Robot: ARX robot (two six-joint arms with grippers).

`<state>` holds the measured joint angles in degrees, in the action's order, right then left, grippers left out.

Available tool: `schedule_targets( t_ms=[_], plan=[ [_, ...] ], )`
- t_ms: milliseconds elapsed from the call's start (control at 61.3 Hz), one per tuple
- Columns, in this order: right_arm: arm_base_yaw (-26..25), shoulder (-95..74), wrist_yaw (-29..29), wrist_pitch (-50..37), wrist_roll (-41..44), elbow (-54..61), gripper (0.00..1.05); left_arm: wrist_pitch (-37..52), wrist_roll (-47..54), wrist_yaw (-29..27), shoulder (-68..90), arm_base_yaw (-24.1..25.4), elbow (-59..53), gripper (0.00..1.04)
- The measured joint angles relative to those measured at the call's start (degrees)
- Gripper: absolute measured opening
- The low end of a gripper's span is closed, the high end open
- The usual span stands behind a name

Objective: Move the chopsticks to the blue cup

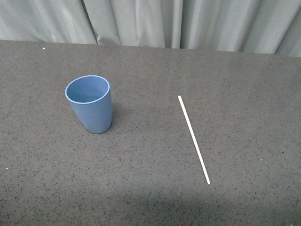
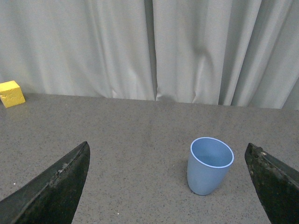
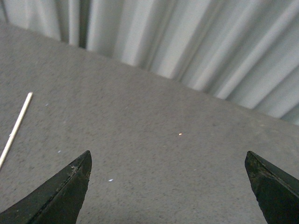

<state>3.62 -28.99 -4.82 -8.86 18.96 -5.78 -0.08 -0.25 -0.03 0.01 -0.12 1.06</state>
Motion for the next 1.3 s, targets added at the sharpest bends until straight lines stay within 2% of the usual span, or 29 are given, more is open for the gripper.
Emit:
schedule_targets(
  t_ms=[212,457,620,913,1304],
  plan=[
    [4.79,-31.34,3.37,0.09,-5.99,-13.73,0.95,0.0,0.0,-0.02,0.0,0.0,0.0,0.98],
    [11.85,-60.39,4.26,13.88,-16.74,-35.45,0.95,0.0,0.02,0.0,0.0,0.0,0.0,0.98],
    [14.97,-74.1,4.07,18.62,-22.69,-46.1,0.95,0.0,0.02,-0.02,0.0,0.0,0.0,0.98],
    [17.22,-88.21,3.39,24.3,-28.44,-59.78,0.95,0.0,0.02,0.0,0.0,0.0,0.0,0.98],
    [19.28,-98.62,2.51,30.51,-29.35,-71.73,0.95,0.0,0.0,-0.02,0.0,0.0,0.0,0.98]
  ],
)
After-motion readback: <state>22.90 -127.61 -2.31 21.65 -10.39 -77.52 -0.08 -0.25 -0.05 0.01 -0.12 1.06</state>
